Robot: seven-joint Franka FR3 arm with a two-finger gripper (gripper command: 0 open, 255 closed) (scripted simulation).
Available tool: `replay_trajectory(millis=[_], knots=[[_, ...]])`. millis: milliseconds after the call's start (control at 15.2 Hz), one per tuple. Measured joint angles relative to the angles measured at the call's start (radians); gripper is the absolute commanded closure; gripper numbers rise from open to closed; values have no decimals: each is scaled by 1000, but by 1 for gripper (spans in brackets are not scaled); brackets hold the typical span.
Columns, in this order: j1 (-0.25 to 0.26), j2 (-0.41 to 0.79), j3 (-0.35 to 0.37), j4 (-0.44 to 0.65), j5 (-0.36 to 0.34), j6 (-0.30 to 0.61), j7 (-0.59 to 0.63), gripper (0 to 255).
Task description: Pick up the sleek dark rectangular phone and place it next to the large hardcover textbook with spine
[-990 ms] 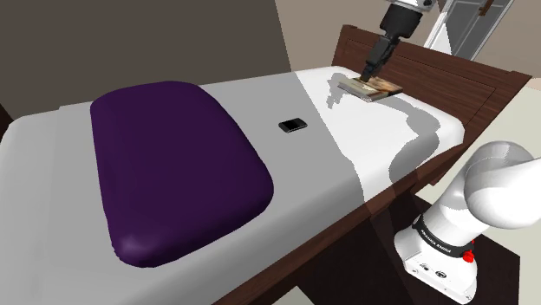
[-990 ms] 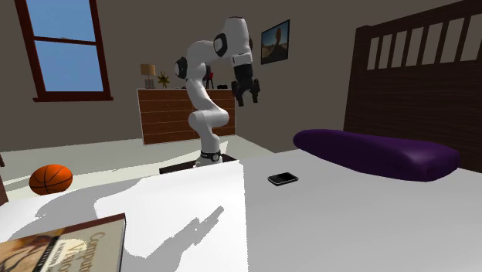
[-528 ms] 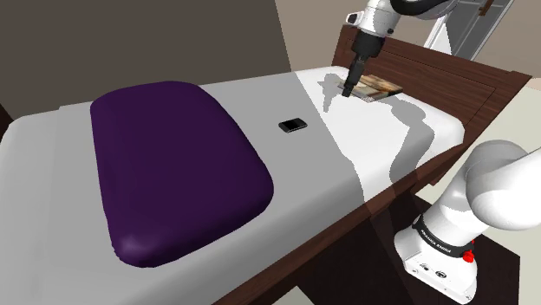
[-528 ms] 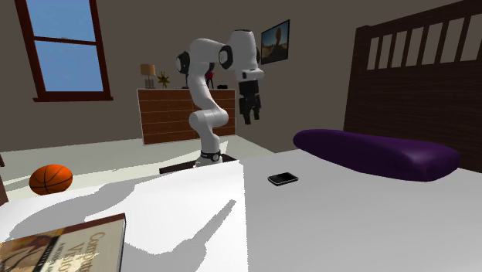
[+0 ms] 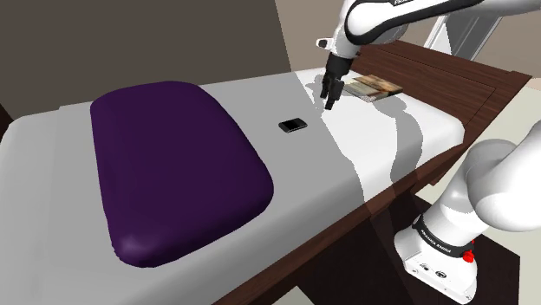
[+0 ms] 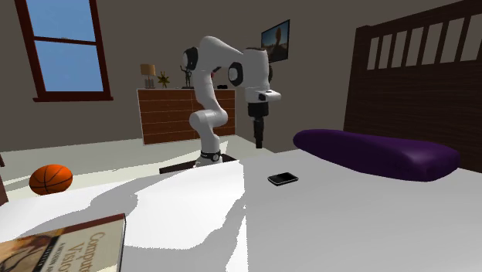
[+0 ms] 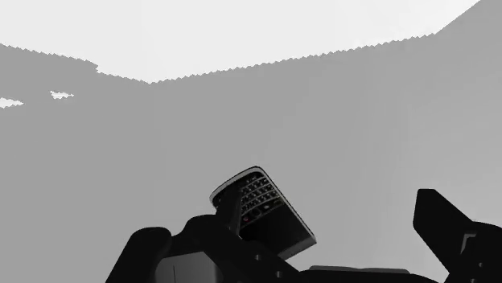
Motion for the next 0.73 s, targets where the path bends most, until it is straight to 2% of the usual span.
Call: replay_trajectory(millis=[462, 726], knots=[[34, 289, -15, 145, 51, 109, -308, 0], [33, 362, -7, 166, 67, 153, -378, 0]])
